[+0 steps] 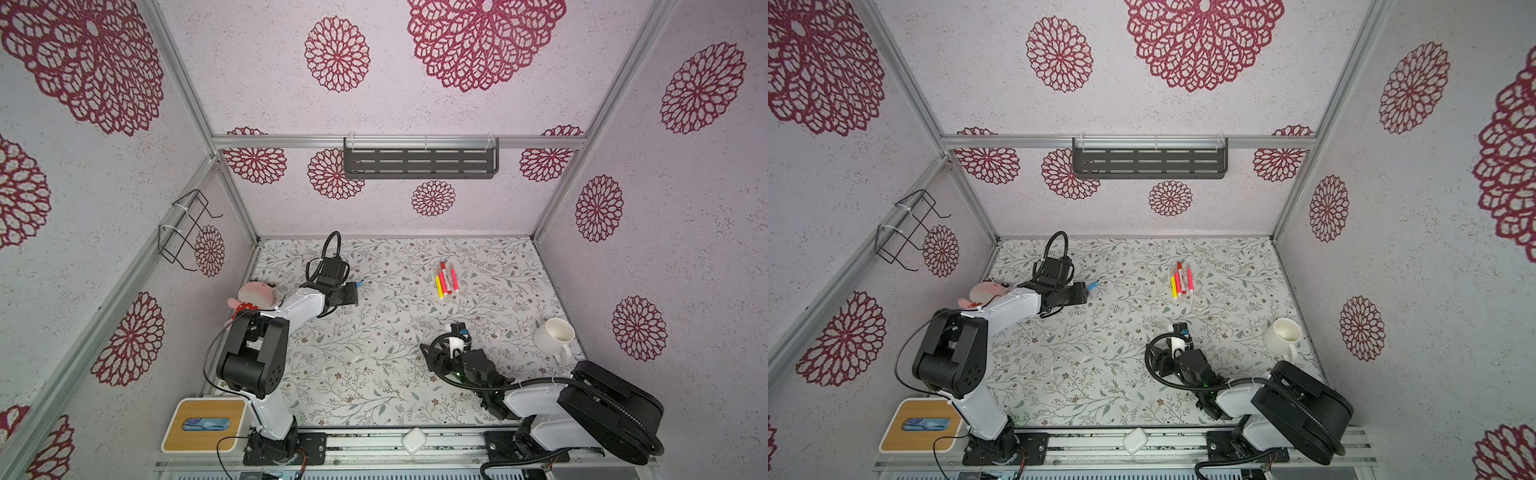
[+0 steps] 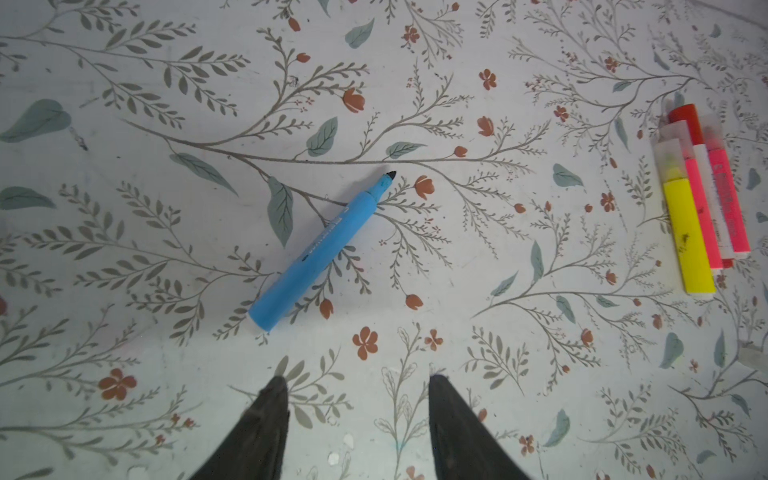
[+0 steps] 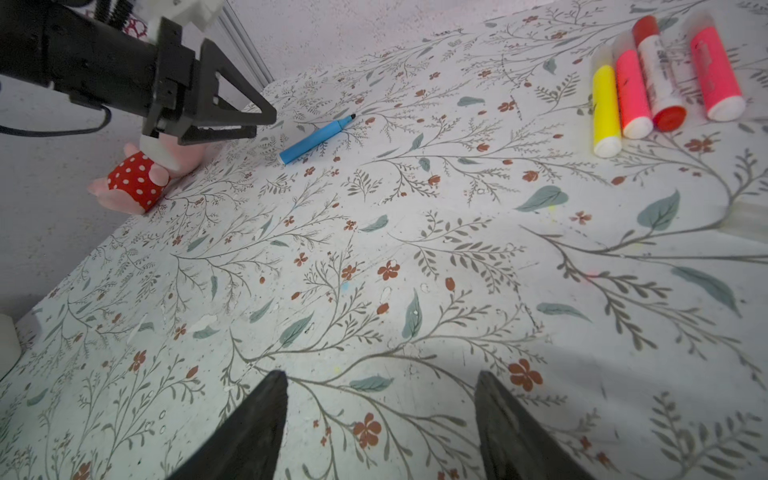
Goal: Insert the pens into the pen caps
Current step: 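Lower the left gripper onto the blue marker and close on it while the right withdraws, then lift the blue marker upright with the left gripper while the right gripper approaches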
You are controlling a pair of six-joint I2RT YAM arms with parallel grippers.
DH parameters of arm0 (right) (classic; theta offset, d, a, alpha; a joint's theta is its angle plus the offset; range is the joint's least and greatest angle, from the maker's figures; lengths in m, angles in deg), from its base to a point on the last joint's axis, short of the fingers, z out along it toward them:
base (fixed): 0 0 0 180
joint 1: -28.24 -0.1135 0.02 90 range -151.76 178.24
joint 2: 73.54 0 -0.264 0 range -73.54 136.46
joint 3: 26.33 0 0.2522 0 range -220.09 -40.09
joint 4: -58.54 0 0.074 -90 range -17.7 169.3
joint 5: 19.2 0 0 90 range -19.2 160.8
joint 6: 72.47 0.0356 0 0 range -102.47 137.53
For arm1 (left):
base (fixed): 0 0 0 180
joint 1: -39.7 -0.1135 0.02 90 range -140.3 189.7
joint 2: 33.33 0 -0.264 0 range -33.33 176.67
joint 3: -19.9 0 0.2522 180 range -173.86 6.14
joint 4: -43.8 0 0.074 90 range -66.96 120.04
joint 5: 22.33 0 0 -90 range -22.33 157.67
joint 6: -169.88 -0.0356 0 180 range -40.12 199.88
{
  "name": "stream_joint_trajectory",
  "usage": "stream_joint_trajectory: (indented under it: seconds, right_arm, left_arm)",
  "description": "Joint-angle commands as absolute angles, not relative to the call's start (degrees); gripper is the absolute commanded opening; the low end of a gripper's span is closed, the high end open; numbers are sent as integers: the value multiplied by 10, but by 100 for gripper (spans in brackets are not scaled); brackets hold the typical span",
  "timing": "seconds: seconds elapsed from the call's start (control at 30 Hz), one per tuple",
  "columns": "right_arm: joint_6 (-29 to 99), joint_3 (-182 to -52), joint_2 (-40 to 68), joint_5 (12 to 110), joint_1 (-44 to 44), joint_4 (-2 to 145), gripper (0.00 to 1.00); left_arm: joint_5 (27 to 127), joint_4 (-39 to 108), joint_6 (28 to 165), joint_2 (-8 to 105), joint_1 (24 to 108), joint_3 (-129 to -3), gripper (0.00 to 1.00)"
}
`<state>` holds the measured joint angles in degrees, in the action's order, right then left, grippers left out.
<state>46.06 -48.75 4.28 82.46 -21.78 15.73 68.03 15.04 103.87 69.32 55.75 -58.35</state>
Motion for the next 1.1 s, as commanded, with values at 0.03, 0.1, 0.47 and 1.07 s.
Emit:
stream_joint_trajectory:
  seconds: [0.03, 0.1, 0.47, 1.07]
  right_arm:
    - [458, -503, 45, 859, -229, 139, 73]
    - [458, -506, 47, 862, -231, 144, 73]
    - [456, -539, 71, 853, -232, 175, 71]
    - [463, -538, 68, 867, -231, 183, 71]
  left_arm:
    - [674, 140, 1019, 722, 537, -606, 55]
    - [673, 139, 1016, 737, 532, -618, 55]
    - [663, 80, 989, 839, 528, -727, 49]
    - [625, 22, 980, 887, 567, -734, 22]
